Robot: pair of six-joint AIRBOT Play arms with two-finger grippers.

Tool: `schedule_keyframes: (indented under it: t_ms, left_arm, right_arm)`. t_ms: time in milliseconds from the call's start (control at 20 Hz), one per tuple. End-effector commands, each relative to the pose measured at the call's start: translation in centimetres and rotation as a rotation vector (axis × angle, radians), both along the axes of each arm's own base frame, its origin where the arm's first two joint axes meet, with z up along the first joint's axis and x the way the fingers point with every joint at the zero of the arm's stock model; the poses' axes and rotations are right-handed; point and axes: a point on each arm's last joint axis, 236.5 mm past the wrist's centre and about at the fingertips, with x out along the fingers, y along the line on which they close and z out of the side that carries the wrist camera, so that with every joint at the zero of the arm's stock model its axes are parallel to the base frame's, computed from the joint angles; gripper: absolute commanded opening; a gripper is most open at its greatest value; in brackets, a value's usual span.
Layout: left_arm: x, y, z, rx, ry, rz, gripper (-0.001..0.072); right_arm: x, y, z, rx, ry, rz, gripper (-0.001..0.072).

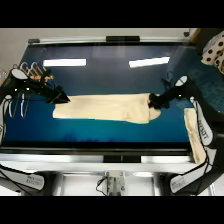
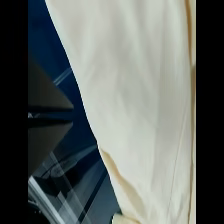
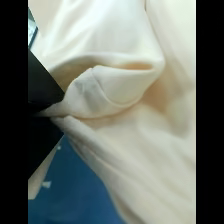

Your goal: Fold the shirts.

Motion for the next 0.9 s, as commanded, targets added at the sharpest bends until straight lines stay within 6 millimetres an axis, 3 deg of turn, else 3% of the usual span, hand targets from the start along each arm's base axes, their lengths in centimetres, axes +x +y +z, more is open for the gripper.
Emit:
schedule_keyframes:
  t_ms: [0,100,250,400,650,750,850]
  left_arm:
    - [1.0,-6.8,3.0,-0.167,-0.102,-0.052,0.0035]
    - [1.0,-11.6,2.4,-0.158,-0.147,-0.095,0.0035]
    - [0.1,-19.0,-0.3,-0.135,-0.189,-0.151,0.0035]
    - [-2.0,-23.1,-2.7,-0.126,-0.144,-0.185,0.0035]
    - [-6.6,-29.8,-3.7,-0.208,-0.071,-0.245,0.0034]
    - [-9.3,-32.5,-4.4,-0.243,-0.017,-0.279,0.0034]
    - [-10.8,-34.5,-4.3,-0.277,-0.008,-0.29,0.0034]
  right_arm:
    - [0.4,2.0,5.9,0.096,-0.105,0.006,0.0066]
    - [-0.7,2.8,9.8,0.128,-0.142,0.025,0.0067]
    - [-3.9,3.5,14.9,0.152,-0.158,0.07,0.0066]
    - [-6.7,3.8,18.8,0.151,-0.185,0.09,0.0067]
    - [-10.0,4.0,23.2,0.144,-0.242,0.093,0.0066]
    - [-10.5,4.1,24.3,0.141,-0.268,0.081,0.0066]
    - [-10.8,4.2,24.8,0.142,-0.272,0.073,0.0066]
